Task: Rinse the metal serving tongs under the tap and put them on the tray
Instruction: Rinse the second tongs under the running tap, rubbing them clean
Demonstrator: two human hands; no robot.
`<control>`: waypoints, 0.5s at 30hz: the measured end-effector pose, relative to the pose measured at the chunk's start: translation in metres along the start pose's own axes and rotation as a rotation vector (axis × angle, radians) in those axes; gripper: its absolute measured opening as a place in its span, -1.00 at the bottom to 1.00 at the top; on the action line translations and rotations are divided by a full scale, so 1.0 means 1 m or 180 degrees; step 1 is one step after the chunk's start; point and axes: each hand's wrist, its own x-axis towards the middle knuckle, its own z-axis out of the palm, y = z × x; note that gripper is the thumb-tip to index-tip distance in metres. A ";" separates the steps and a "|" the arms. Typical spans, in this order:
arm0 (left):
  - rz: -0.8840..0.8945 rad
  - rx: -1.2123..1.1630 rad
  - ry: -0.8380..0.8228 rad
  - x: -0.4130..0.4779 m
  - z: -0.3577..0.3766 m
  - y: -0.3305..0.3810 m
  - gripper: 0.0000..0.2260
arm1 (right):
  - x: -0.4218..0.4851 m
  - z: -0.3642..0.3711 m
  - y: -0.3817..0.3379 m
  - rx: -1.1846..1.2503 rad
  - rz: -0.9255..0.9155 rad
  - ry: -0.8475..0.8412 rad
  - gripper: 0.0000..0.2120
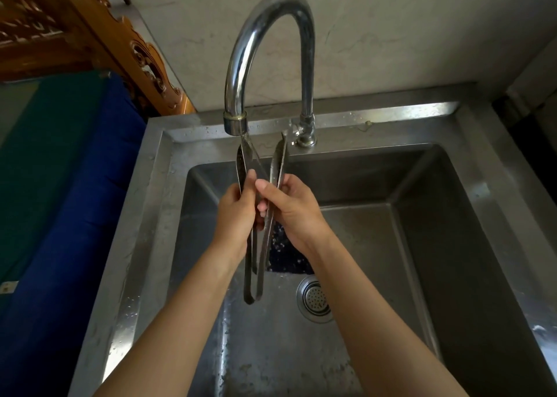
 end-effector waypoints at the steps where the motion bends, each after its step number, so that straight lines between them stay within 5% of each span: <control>1: -0.0001 -0.0051 -0.0002 0.001 0.000 -0.001 -0.64 | 0.000 0.001 0.001 0.0004 -0.0039 0.0031 -0.86; 4: 0.0404 -0.0090 0.0210 -0.001 -0.005 0.000 -0.81 | -0.001 0.005 0.004 -0.0284 -0.0186 0.0088 -0.93; 7: 0.1064 -0.0095 0.0380 -0.001 -0.009 0.002 -0.72 | -0.002 0.007 0.009 -0.0658 -0.0222 0.0195 -0.91; 11: 0.0149 -0.0588 -0.0618 0.000 -0.007 0.013 -0.78 | -0.005 0.008 0.010 -0.0965 -0.0240 0.0310 -0.84; 15: -0.0175 -0.1223 -0.0890 0.008 -0.002 0.010 -0.76 | -0.002 0.004 0.003 -0.1593 -0.0311 0.0714 -0.66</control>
